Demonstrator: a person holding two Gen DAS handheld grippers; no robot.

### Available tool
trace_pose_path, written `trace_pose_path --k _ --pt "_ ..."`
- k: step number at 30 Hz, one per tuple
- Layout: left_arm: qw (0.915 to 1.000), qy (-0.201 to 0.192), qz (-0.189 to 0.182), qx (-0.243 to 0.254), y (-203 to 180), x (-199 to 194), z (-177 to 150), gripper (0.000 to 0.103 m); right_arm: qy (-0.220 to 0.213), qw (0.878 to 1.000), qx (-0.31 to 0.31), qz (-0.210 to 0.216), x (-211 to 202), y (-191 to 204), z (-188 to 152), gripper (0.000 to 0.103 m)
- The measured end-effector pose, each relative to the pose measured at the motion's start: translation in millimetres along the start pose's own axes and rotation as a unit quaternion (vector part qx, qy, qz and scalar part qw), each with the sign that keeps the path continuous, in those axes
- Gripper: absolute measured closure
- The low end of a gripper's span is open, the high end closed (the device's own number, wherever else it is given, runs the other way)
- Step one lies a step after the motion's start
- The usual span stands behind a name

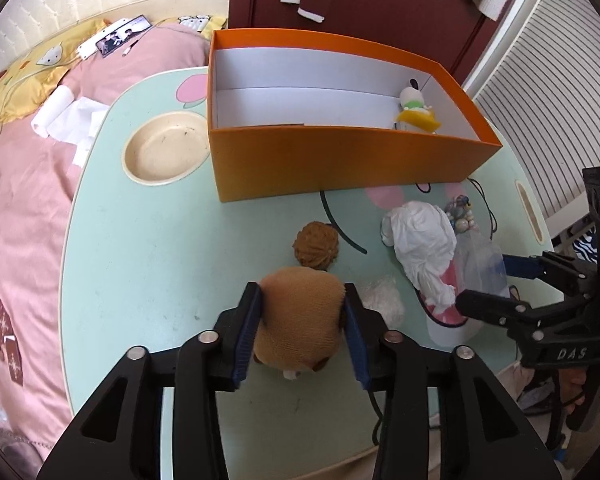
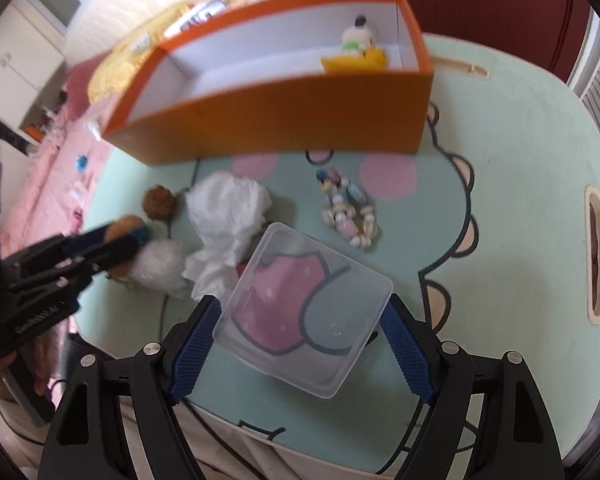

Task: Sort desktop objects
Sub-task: 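Set the clear container on the table with the right gripper while the left sets down the plush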

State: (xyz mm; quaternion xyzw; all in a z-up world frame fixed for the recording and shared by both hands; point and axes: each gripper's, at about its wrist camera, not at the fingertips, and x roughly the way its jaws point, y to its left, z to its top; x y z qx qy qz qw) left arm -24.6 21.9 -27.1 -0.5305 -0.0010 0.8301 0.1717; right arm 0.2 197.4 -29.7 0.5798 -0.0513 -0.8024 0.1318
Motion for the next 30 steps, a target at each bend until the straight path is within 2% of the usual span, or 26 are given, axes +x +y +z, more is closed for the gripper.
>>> trace_pose_path --k 2,6,13,19,22,24,27,29,30 --pt "0.9999 0.013 0.002 -0.01 2 7 -2 0.044 -0.006 1.0 -0.007 -0.017 2 4 1 0.02" --pt "0.9999 -0.002 -0.001 -0.011 4 4 -4 0.042 -0.009 0.999 -0.014 -0.031 5 7 2 0.02" --pt "0.9994 -0.027 -0.006 -0.018 6 -9 -3 0.041 -0.024 1.0 0.006 0.006 -6 -1 6 0.02" --pt "0.9956 -0.083 -0.017 -0.041 17 -31 3 0.041 -0.045 0.998 -0.035 0.032 -29 3 11 0.022" --pt "0.9941 -0.096 -0.017 -0.047 23 -36 6 0.041 -0.069 0.995 -0.034 0.059 -47 2 24 0.023" --pt "0.9939 -0.097 -0.015 -0.049 23 -35 8 0.041 -0.092 0.994 -0.028 0.06 -56 3 40 0.023" --pt "0.9942 -0.095 -0.015 -0.049 23 -34 8 0.041 -0.119 0.992 -0.021 0.022 -64 -1 70 0.023" --pt "0.9947 -0.091 -0.016 -0.047 23 -32 7 0.041 -0.117 0.993 -0.008 0.002 -62 -7 99 0.024" --pt "0.9949 -0.089 -0.017 -0.045 22 -31 6 0.041 -0.109 0.994 -0.003 -0.004 -57 -7 111 0.028"
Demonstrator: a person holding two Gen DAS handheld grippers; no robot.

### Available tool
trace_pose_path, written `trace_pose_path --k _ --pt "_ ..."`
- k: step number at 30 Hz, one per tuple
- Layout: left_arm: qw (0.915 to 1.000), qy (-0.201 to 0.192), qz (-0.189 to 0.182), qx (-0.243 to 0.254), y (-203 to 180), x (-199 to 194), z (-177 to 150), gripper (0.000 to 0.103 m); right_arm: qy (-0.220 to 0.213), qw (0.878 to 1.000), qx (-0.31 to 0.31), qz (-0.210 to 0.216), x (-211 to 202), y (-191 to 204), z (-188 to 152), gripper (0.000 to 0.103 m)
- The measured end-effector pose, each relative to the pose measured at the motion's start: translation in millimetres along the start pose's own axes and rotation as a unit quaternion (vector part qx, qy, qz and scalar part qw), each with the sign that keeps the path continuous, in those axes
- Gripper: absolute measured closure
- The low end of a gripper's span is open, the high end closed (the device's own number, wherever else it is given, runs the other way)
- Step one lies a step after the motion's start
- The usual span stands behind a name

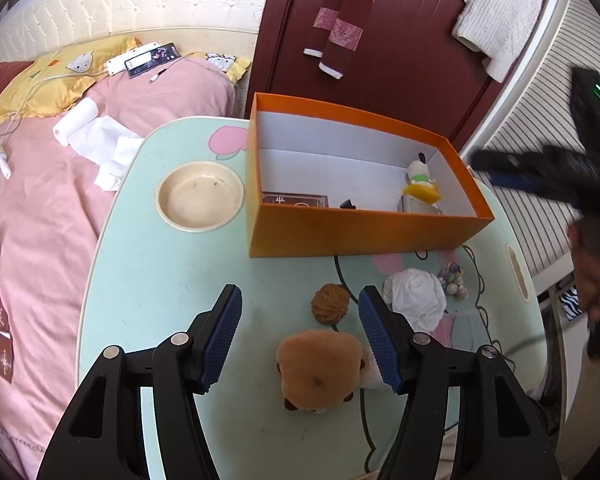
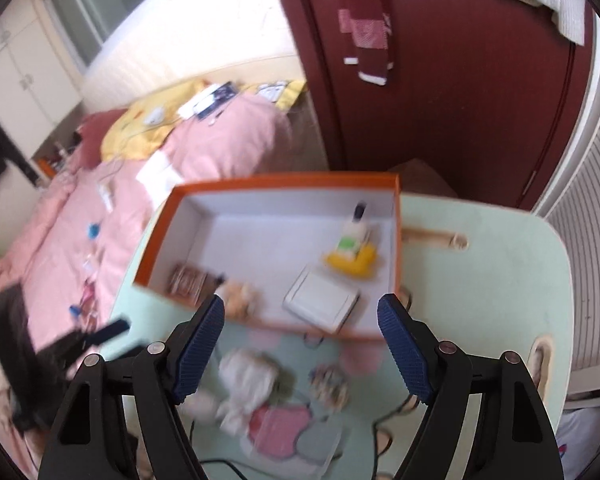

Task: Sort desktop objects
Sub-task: 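Set the clear container on the table with the right gripper while the left sets down the plush, then reach into the box and grasp the Snoopy-on-yellow-duck figure with the right gripper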

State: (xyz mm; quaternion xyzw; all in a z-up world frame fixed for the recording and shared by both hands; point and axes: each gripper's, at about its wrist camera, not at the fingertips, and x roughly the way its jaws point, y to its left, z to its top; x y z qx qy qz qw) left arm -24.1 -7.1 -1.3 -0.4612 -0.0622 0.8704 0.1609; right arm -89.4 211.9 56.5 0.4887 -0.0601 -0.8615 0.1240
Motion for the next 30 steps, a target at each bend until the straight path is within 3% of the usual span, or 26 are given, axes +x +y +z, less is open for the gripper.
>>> trace_pose_path --k 4,8,16,23,25,27,28,30 --pt "1.0 -0.002 -0.002 0.003 2 0 -1 0.041 0.058 0.998 0.004 -0.029 38 2 33 0.037" --pt "0.9998 -0.002 -0.015 -0.01 10 2 1 0.041 0.093 0.994 -0.008 -0.064 64 4 49 0.038" --pt "0.9988 -0.012 -0.038 -0.03 24 3 7 0.041 0.169 0.979 -0.013 -0.112 105 1 56 0.038" --pt "0.9976 -0.014 -0.056 -0.038 31 3 7 0.041 0.22 0.959 -0.072 -0.161 132 19 55 0.038" --pt "0.9975 -0.011 -0.056 -0.041 34 4 6 0.041 0.231 0.962 -0.06 -0.134 132 23 55 0.04" --pt "0.9974 -0.01 -0.055 -0.045 36 5 5 0.041 0.234 0.971 -0.026 -0.048 127 26 61 0.047" --pt "0.9973 -0.009 -0.056 -0.047 37 5 6 0.041 0.234 0.972 -0.015 -0.029 126 26 64 0.05" --pt "0.9972 -0.013 -0.055 -0.049 37 3 6 0.041 0.214 0.975 -0.03 -0.056 120 28 65 0.05"
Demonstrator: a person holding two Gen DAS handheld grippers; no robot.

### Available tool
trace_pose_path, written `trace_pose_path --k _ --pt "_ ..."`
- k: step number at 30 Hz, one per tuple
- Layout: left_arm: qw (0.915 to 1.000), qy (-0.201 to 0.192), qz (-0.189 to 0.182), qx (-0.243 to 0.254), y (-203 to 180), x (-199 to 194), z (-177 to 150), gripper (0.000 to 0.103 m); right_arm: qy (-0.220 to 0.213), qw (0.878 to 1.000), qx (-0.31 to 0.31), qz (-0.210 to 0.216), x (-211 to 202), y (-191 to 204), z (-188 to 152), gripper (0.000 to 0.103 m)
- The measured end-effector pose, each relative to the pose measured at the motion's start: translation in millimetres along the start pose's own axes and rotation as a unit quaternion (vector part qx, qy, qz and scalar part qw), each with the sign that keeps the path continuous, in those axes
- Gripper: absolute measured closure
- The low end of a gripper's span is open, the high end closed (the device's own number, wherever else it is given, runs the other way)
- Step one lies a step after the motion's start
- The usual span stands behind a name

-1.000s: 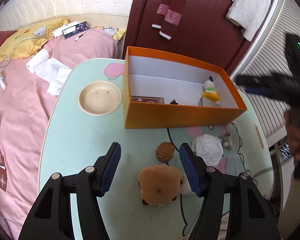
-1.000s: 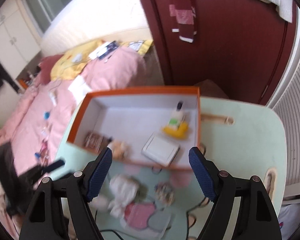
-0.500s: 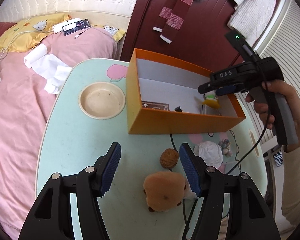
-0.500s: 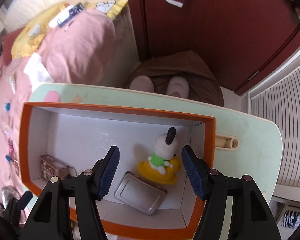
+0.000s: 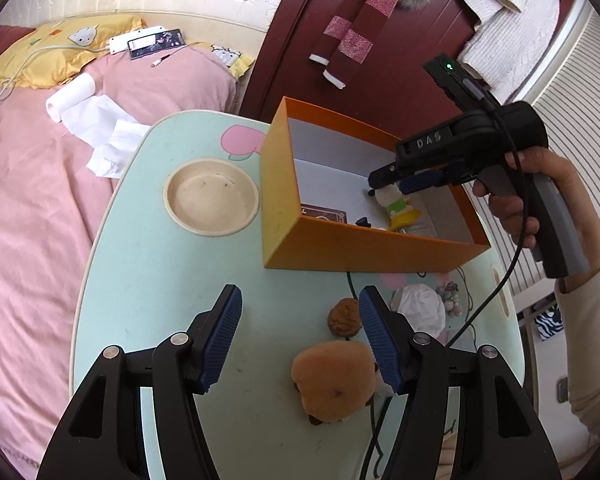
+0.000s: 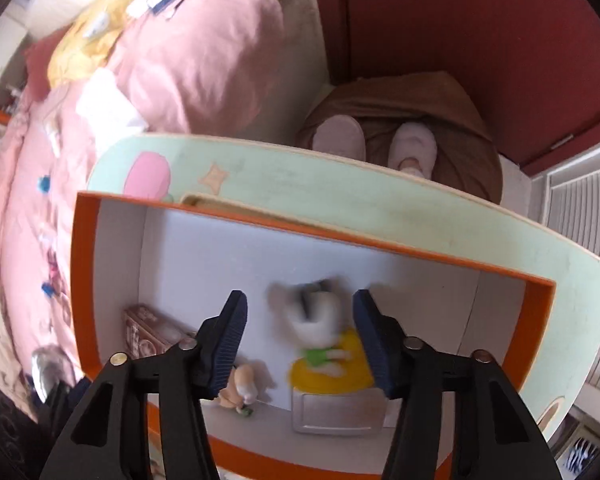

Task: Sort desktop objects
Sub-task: 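Reach into the box and grasp the Snoopy-on-yellow-duck figure with the right gripper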

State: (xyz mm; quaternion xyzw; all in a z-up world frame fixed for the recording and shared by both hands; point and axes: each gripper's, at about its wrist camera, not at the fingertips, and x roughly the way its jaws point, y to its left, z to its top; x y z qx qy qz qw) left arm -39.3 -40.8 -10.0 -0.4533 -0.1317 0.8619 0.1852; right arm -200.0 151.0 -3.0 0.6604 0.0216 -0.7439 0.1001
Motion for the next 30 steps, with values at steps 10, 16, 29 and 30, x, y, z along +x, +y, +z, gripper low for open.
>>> trace_pose_path --k 10,16,29,30 --pt "1.0 0.001 0.005 0.004 -3 1 2 0.041 -0.009 0.996 -0.079 -0.043 1 15 -18 0.05" --pt "0.9998 0.001 0.009 0.016 -11 -2 9 0.041 -0.005 0.995 -0.096 -0.026 9 20 -25 0.063" --pt "0.9803 0.155 -0.063 0.106 -63 41 92 0.041 -0.182 0.979 0.007 0.088 -81 -35 -67 0.063" --pt "0.9744 0.177 -0.058 0.126 -69 51 98 0.041 -0.19 0.977 0.013 0.094 -85 -41 -72 0.063"
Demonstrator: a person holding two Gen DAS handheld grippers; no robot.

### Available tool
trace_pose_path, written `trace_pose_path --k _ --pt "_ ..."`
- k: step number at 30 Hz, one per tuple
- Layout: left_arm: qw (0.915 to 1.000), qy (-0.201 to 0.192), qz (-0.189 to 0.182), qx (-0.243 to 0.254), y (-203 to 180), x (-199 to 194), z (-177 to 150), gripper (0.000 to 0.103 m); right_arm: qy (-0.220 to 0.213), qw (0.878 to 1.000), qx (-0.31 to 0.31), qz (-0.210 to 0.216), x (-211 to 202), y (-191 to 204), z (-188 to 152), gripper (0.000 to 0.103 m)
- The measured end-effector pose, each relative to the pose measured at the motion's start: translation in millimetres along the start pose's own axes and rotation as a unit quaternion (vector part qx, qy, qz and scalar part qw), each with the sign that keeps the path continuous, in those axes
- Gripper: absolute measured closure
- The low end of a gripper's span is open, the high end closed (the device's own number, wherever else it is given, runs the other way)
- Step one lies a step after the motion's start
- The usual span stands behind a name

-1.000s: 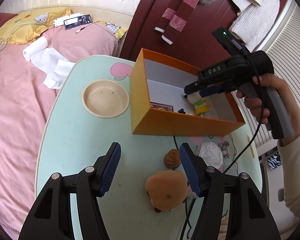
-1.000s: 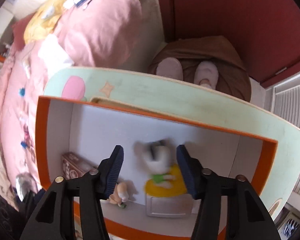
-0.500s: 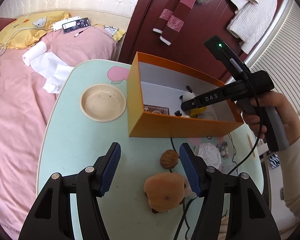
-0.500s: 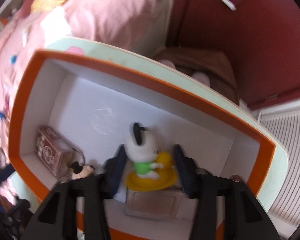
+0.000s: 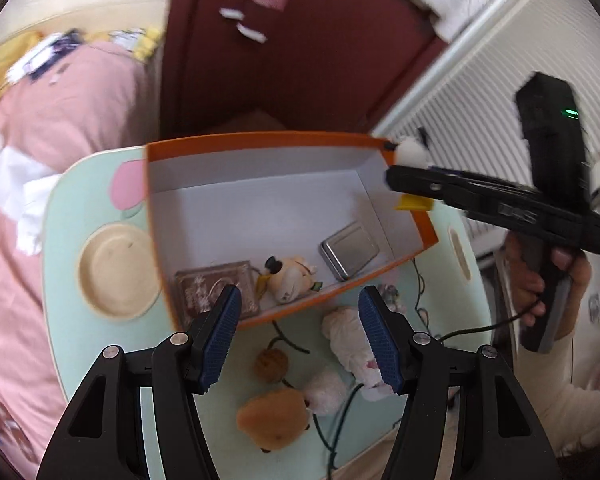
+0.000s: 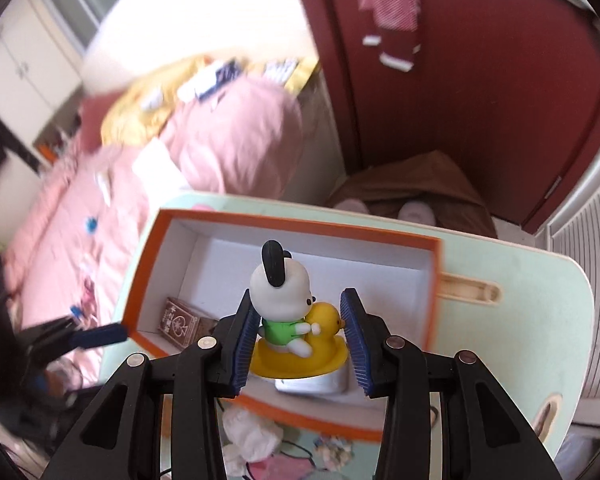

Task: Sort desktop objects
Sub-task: 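Reach into the box and grasp the Snoopy-on-yellow-duck figure with the right gripper, then grasp the small doll figurine with the left gripper while the right holds the Snoopy figure lifted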

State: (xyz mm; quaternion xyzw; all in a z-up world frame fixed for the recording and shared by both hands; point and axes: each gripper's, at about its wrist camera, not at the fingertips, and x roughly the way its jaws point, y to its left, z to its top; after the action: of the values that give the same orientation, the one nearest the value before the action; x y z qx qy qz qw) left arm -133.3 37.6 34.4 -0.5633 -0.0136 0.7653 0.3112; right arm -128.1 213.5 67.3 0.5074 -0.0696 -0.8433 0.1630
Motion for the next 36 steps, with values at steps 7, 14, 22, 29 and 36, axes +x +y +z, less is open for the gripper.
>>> trace_pose_path --k 7,14,22,29,36 --pt "0.9806 0.186 0.017 0.06 -15 60 58 0.041 -0.023 0.999 0.021 0.017 -19 -34 -20 0.063" --pt "0.9551 0.28 0.061 0.075 -32 107 70 0.041 -0.032 0.998 0.05 0.034 -29 -56 -38 0.063" --pt "0.9425 0.298 0.117 0.097 -33 131 54 0.055 -0.044 0.995 0.073 0.049 -34 -73 -45 0.063" --pt "0.9497 0.264 0.12 0.118 -38 122 52 0.077 -0.048 0.995 0.075 0.051 -36 -74 -47 0.063" --pt "0.962 0.225 0.114 0.105 -35 98 65 0.077 -0.054 0.995 0.064 0.048 -42 -66 -48 0.063"
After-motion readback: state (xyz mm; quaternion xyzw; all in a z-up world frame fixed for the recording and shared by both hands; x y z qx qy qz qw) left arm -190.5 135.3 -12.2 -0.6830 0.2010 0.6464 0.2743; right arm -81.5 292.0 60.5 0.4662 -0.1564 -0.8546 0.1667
